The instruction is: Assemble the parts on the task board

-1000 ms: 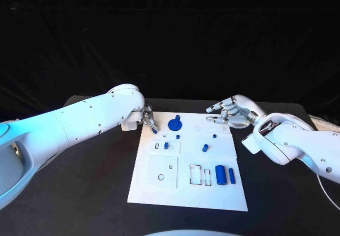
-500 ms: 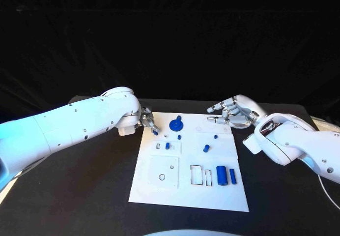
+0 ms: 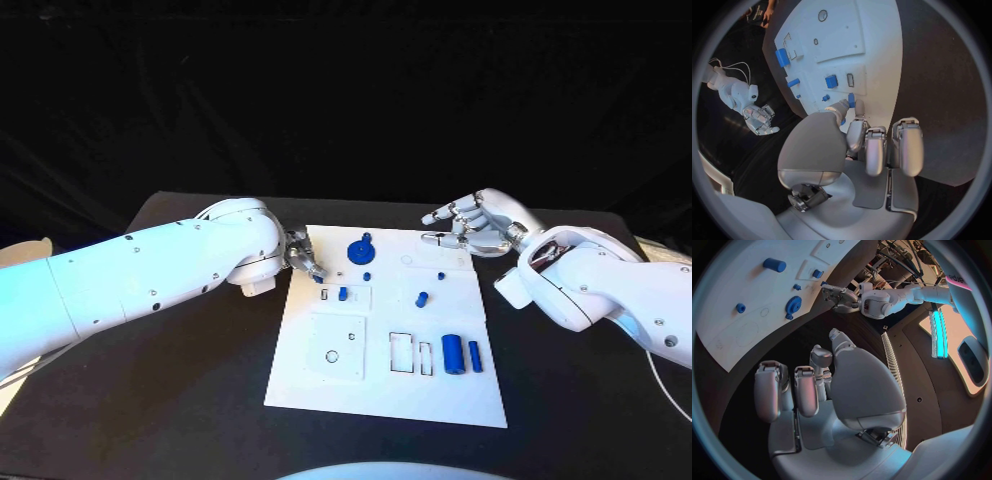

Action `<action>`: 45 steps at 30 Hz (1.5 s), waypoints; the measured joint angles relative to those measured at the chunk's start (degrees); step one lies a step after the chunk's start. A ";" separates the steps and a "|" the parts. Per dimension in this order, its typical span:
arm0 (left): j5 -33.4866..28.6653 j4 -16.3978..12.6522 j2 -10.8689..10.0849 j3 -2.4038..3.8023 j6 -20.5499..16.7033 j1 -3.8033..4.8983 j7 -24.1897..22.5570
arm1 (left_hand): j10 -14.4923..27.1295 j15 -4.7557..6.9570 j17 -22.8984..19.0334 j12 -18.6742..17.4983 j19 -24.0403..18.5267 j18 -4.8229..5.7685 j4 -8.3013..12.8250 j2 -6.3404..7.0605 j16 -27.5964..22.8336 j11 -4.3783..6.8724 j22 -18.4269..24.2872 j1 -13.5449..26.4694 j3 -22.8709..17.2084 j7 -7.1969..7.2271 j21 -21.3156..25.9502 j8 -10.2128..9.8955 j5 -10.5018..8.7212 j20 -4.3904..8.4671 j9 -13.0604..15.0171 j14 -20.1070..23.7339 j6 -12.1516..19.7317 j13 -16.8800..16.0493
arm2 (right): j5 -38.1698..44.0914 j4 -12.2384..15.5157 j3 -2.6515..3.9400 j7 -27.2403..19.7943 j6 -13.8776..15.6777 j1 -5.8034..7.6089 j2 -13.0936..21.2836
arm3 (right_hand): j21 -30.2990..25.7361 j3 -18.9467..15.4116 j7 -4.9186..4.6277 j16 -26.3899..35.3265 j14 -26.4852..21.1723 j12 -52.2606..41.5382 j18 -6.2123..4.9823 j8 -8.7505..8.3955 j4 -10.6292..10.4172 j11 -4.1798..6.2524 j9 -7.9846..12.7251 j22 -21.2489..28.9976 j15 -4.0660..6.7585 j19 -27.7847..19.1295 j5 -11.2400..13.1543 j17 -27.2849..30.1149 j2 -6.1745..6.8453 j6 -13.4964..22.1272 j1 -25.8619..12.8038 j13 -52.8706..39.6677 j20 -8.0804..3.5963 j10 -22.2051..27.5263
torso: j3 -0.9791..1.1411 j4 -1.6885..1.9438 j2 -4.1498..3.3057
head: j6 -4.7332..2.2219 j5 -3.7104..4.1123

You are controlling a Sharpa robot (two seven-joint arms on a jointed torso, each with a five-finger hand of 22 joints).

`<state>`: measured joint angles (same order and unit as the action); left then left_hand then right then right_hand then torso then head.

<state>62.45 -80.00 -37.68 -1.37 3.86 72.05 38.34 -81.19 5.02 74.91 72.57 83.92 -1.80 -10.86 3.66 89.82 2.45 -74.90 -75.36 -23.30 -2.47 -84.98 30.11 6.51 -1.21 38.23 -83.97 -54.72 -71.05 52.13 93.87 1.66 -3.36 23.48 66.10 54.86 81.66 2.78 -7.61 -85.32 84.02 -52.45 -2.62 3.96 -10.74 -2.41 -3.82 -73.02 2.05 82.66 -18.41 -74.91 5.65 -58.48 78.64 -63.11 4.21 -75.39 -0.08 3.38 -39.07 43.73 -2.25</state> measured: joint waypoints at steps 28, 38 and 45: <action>5.14 -2.96 -0.32 0.00 -0.48 -1.75 0.52 | 0.00 0.00 -0.01 0.00 0.00 0.00 0.27 1.03 0.00 0.00 0.00 1.03 -1.39 0.21 0.00 1.15 -0.81 0.00 0.01 0.00 0.20 0.14 | -0.04 -0.12 0.00 -0.05 -0.18 -0.17 -0.15 | 0.00 0.00 0.00 0.00 0.00 0.00 0.00 0.00 0.00 0.00 0.00 0.00 0.00 0.00 0.00 0.01 0.00 0.00 0.00 0.11 0.00 0.00 | 0.03 -0.14 -0.10 | 0.59 -0.24; 5.73 -3.16 -0.36 0.06 1.06 -1.81 0.65 | 0.00 0.00 -0.01 -0.24 0.00 0.00 0.67 1.13 0.00 -0.01 0.00 1.13 -2.24 0.21 0.00 1.35 -1.74 0.00 0.01 0.00 0.20 0.36 | -0.06 -0.14 0.00 -0.07 -0.25 -0.19 -0.17 | 0.00 0.00 0.00 0.00 0.00 0.00 0.01 0.00 0.00 0.00 0.00 0.00 0.00 0.00 0.00 -0.03 0.00 0.00 0.00 0.10 0.00 0.00 | 0.02 -0.12 -0.09 | 0.76 -0.24; 5.90 -3.56 -0.53 0.11 1.74 -2.07 0.65 | 0.01 0.00 -0.01 -0.24 0.00 0.00 0.83 1.37 0.00 -0.01 -0.04 1.37 -2.74 0.21 0.00 1.35 -2.42 0.00 0.01 0.00 0.20 0.41 | -0.07 -0.15 0.00 -0.09 -0.29 -0.22 -0.18 | 0.00 0.00 0.00 0.00 0.00 0.00 0.00 0.00 0.00 0.00 0.00 0.00 0.00 0.00 0.00 -0.03 0.00 0.00 0.00 0.10 0.00 0.00 | 0.02 -0.13 -0.09 | 0.80 -0.26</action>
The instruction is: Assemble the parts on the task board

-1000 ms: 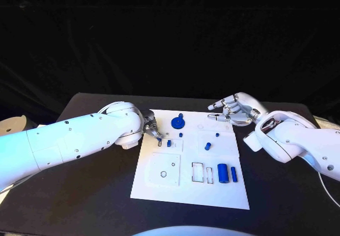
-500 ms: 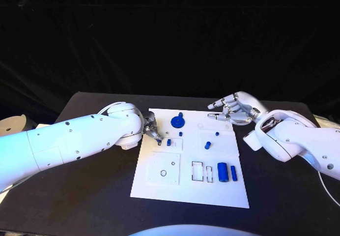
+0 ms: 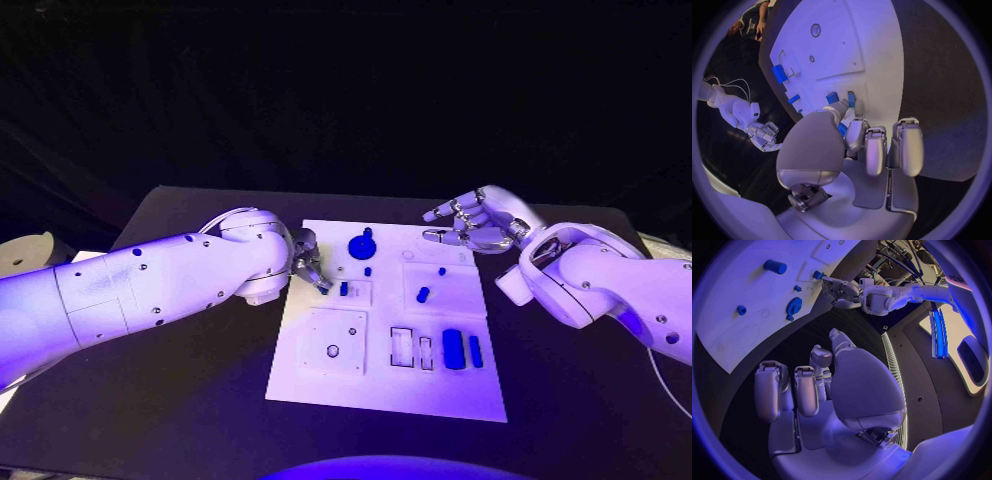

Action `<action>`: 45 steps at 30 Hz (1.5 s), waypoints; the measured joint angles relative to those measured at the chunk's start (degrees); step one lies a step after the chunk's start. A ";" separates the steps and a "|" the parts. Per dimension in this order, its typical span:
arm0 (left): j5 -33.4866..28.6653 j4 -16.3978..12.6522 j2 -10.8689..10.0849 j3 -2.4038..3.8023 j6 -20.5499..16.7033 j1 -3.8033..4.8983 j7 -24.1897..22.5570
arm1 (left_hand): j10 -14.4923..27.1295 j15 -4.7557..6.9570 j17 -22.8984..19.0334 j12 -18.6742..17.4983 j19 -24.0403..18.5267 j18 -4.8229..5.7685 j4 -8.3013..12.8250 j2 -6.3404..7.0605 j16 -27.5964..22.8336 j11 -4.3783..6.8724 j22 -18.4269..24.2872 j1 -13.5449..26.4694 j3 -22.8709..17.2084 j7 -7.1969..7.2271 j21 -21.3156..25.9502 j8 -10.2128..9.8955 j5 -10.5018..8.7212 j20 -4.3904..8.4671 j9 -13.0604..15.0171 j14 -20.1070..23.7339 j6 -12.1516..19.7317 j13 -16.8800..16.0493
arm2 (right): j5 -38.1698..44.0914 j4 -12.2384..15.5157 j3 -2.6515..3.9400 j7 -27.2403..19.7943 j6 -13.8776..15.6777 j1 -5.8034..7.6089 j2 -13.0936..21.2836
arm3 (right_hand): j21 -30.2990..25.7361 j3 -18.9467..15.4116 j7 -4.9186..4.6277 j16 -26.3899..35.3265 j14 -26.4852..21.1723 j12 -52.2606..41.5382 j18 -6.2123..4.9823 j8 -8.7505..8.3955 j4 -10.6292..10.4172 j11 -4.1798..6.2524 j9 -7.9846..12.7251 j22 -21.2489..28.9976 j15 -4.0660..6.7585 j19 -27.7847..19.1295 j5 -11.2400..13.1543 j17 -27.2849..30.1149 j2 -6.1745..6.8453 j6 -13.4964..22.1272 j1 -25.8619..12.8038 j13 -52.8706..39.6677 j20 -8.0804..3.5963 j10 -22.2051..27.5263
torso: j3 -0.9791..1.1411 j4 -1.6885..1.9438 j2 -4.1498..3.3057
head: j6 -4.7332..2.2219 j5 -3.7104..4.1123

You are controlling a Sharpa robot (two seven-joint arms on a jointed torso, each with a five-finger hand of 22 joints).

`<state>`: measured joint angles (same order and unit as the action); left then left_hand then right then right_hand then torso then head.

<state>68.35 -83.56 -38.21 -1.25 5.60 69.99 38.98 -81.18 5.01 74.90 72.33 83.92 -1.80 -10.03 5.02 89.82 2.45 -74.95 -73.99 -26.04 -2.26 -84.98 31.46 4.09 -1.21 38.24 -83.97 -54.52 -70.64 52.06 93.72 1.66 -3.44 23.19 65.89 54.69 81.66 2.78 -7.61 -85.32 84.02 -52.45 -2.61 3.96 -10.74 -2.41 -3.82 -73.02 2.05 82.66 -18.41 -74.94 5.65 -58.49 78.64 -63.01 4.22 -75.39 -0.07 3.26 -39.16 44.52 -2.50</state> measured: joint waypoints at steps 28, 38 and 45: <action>0.16 0.94 0.61 0.13 0.84 -0.29 0.08 | 0.01 0.00 0.03 -0.23 0.00 0.00 0.92 0.58 0.00 -0.01 0.02 2.11 -2.50 -0.01 0.00 0.26 -0.66 0.00 4.55 0.00 -0.02 0.28 | -0.03 0.09 0.00 -0.07 -0.05 -0.04 0.07 | 0.00 0.00 0.00 0.00 0.00 0.00 0.00 0.00 0.00 0.00 0.00 0.00 0.00 0.00 0.00 0.02 0.00 0.00 0.00 -0.01 0.00 0.00 | 0.01 -0.07 -0.03 | 0.10 -0.07; -0.28 2.07 1.37 0.20 0.93 -0.50 0.16 | -0.94 0.42 0.03 1.07 0.21 0.00 0.46 2.68 0.00 0.53 0.02 4.82 -2.03 0.44 -0.60 1.26 -0.66 0.21 5.03 -0.01 -0.87 -1.36 | -0.04 0.21 0.00 -0.08 -0.05 -0.04 0.21 | 0.00 0.00 0.00 0.00 0.00 0.00 0.00 0.00 0.00 0.00 0.00 0.00 0.00 0.00 0.00 0.02 0.00 0.00 0.00 -0.01 0.00 0.00 | 0.02 -0.07 -0.07 | 0.48 0.15; -0.46 2.37 1.47 0.10 1.16 -0.66 0.20 | -1.14 0.83 0.02 1.14 0.01 0.01 -0.33 3.77 0.00 0.73 0.03 5.93 -1.24 1.86 -0.89 1.26 0.30 0.42 5.08 0.00 -2.74 -1.67 | -0.05 0.25 0.00 -0.08 -0.06 -0.04 0.27 | 0.00 0.00 0.00 0.00 0.00 0.00 0.00 0.00 0.00 0.00 0.00 0.00 0.00 0.00 0.00 0.03 0.00 0.00 0.00 -0.01 0.00 0.00 | 0.04 -0.04 -0.01 | 0.58 0.21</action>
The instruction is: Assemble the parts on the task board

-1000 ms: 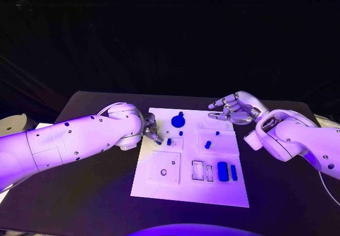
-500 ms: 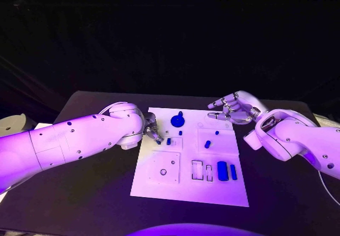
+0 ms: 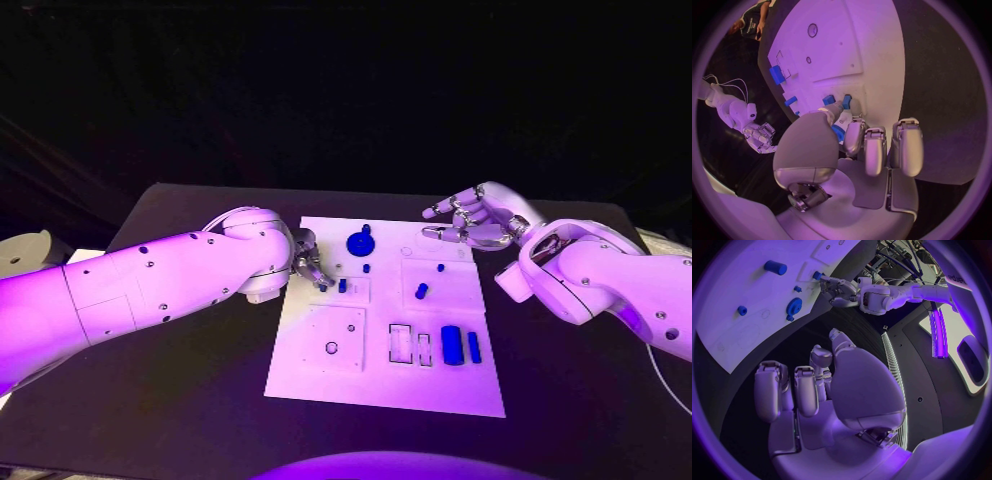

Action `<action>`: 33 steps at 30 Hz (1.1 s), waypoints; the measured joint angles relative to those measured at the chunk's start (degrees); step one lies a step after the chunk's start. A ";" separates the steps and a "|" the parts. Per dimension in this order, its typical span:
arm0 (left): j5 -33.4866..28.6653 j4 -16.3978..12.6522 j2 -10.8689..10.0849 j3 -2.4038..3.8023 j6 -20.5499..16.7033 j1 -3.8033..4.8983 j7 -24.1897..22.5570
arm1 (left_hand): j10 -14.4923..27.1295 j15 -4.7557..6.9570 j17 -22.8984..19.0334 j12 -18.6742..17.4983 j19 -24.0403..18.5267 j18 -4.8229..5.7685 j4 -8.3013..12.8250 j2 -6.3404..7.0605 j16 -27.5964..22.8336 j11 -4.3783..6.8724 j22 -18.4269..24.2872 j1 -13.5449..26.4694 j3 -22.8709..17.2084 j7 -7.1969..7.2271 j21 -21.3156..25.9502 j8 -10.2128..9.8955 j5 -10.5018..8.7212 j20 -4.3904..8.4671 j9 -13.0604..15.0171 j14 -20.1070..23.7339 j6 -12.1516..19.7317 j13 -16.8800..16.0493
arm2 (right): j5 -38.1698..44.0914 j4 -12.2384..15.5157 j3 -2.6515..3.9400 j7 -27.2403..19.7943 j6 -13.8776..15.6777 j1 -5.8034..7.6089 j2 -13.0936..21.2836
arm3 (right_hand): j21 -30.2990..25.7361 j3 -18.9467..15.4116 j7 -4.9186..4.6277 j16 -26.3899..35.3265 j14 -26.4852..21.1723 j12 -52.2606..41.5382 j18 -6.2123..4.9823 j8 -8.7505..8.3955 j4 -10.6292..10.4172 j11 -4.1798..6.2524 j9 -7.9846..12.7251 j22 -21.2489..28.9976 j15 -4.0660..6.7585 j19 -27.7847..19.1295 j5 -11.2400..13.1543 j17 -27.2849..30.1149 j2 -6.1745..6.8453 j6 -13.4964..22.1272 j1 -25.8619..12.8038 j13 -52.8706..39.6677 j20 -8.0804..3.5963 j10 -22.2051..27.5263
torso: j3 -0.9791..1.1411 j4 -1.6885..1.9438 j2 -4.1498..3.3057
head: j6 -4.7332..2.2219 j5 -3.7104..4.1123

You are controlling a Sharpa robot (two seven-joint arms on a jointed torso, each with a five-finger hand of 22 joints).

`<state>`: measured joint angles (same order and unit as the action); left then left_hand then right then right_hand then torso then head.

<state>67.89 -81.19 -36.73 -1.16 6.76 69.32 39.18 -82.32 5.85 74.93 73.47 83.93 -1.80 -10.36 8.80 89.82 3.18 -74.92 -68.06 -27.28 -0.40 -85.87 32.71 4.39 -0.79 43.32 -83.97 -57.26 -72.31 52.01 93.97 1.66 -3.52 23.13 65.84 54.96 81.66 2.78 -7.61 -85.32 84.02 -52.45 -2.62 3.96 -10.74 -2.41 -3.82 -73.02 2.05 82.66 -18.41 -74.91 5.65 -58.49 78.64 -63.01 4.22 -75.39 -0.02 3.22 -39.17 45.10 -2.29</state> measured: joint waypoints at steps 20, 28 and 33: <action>-0.36 0.77 -0.04 -0.09 -0.01 -0.14 0.10 | -0.41 0.00 -0.01 0.21 0.00 -0.01 -4.79 2.00 0.00 0.41 0.01 5.02 5.35 0.40 -0.83 0.79 0.55 0.41 0.58 0.00 -1.22 -0.32 | -0.01 0.05 0.00 0.00 0.00 0.00 0.11 | -0.23 -0.17 0.00 0.00 0.00 0.00 0.00 0.00 -0.17 0.00 0.00 0.15 0.00 0.00 0.00 0.01 0.00 0.00 0.00 0.10 0.00 0.00 | -0.03 0.03 0.03 | -0.12 0.07; -0.60 0.39 -0.58 -0.12 -1.40 -0.27 0.27 | -0.41 0.40 -0.01 0.61 0.00 -0.01 -6.57 0.48 0.00 0.41 0.01 9.84 18.65 0.31 -0.83 0.86 0.87 0.41 0.93 0.01 -1.50 -0.62 | -0.01 -0.04 0.00 -0.01 0.00 0.00 0.06 | -0.23 -0.17 0.00 0.00 0.00 0.00 0.00 0.00 -0.17 0.00 0.00 0.15 0.00 0.00 0.00 -0.03 0.00 0.00 0.00 0.10 0.00 0.00 | -0.06 0.01 0.03 | -0.20 0.07; -1.12 -0.27 -1.38 -0.01 -3.40 -0.36 0.49 | -0.41 0.40 -0.01 0.61 0.11 -0.01 -6.63 -0.21 0.00 0.41 0.01 10.52 21.06 0.31 -0.83 0.82 0.87 0.52 0.96 0.01 -1.50 -0.66 | -0.01 -0.10 0.00 -0.01 0.00 -0.01 0.04 | -0.23 -0.17 0.00 0.00 0.00 0.00 0.00 0.00 -0.17 0.00 0.00 0.15 0.00 0.00 0.00 -0.04 0.00 0.00 0.00 0.10 0.00 0.00 | -0.05 0.01 0.02 | -0.29 0.15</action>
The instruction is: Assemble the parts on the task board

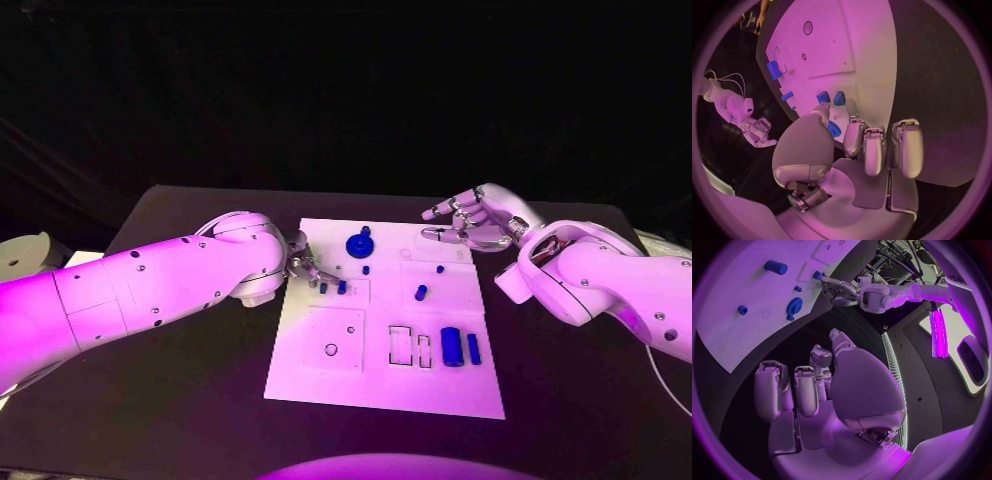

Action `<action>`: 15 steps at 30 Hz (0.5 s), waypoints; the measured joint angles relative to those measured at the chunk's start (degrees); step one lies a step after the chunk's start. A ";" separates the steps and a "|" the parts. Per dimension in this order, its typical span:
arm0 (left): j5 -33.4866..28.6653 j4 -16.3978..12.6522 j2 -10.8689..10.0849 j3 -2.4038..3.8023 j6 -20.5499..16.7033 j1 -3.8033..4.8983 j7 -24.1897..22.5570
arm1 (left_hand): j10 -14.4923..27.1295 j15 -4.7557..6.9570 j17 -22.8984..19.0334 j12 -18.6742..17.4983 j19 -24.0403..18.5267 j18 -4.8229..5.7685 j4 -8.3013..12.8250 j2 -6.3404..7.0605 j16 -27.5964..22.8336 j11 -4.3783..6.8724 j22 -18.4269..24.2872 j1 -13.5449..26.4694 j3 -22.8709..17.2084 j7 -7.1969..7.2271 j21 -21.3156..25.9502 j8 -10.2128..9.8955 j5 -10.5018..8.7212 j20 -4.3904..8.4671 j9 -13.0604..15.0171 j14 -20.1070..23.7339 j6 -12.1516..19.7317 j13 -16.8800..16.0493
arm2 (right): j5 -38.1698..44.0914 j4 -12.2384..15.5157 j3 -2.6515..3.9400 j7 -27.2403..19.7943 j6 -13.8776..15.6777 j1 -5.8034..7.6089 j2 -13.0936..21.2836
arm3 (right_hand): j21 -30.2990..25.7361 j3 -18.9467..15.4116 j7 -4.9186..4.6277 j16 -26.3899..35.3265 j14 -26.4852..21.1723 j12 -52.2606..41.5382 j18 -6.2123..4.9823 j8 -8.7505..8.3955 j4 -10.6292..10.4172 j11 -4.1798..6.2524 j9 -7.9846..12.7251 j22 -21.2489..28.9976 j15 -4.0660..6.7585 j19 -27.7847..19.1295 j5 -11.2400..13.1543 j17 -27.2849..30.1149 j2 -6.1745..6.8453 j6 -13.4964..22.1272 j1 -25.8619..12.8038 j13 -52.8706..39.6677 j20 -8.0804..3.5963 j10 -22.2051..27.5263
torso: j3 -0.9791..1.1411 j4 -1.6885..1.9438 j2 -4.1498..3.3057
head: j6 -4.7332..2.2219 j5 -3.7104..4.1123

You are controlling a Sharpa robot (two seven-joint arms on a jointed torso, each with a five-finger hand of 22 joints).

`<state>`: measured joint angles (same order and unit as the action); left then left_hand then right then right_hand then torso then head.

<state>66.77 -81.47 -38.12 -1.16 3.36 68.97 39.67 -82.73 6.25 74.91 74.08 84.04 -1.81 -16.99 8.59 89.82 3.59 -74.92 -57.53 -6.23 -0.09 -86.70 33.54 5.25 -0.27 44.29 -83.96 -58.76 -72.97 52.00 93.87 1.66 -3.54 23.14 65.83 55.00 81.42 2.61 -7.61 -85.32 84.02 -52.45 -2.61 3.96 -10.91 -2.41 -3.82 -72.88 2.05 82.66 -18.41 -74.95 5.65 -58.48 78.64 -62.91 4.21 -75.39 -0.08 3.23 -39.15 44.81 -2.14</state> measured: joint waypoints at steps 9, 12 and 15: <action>-4.11 -1.03 -1.48 0.51 -6.45 0.02 -1.29 | 3.10 0.00 0.00 -5.22 0.10 0.01 0.03 -1.83 0.00 -0.88 0.01 0.37 0.45 -1.15 3.34 -0.65 0.29 0.10 -0.13 0.00 3.46 5.37 | 0.00 -0.11 0.00 0.00 0.00 -0.01 0.04 | 0.00 0.00 0.00 0.00 0.00 0.00 0.00 0.00 0.00 0.16 0.00 0.05 0.00 0.00 0.00 0.01 0.00 0.00 0.00 0.05 0.00 0.16 | 0.03 0.05 0.02 | -0.13 0.15; -6.21 -1.34 -1.89 0.54 -8.70 0.02 -3.21 | 10.29 -1.09 0.00 -15.23 -1.91 -2.19 0.28 -2.68 -1.52 -2.03 1.92 -2.09 -0.93 -2.47 11.19 -1.66 0.57 -0.59 -0.73 -0.04 6.90 15.37 | 0.00 -0.13 0.00 0.00 0.00 -0.01 0.10 | 0.00 0.00 0.00 0.00 0.00 0.00 0.00 0.00 0.00 0.16 0.00 0.05 0.00 0.00 0.00 0.01 0.00 0.00 0.00 0.05 0.00 0.16 | 0.07 0.04 0.02 | -0.14 0.24; -8.61 -1.46 -2.03 0.54 -11.07 0.02 -7.25 | 20.02 -2.77 -1.31 -26.32 -9.77 -5.62 0.82 -2.92 -10.64 -4.02 15.58 -7.01 -3.08 -4.44 26.90 -2.58 0.66 -2.05 -1.98 0.65 11.07 25.61 | 0.00 -0.14 0.00 0.00 0.00 -0.01 0.16 | 0.00 0.00 0.00 0.00 0.00 0.00 0.00 0.00 0.00 0.15 0.00 0.05 0.00 0.00 0.00 0.01 0.00 0.00 0.00 0.05 0.00 0.16 | 0.07 0.07 0.02 | -0.17 0.30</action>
<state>58.16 -82.92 -40.14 -0.62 -7.71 68.99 32.42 -62.71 3.47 73.61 47.76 74.27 -7.43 -16.17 5.67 79.19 -0.43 -59.34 -64.54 -9.31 -4.53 -59.80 30.96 5.92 -2.32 42.30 -83.31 -47.69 -47.36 52.00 93.73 1.66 -3.54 23.13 65.82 55.16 81.42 2.61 -7.61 -85.32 84.02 -52.45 -2.62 3.96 -10.91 -2.26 -3.82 -72.83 2.05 82.66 -18.41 -74.94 5.65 -58.49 78.64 -62.86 4.21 -75.23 -0.01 3.30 -39.13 44.64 -1.84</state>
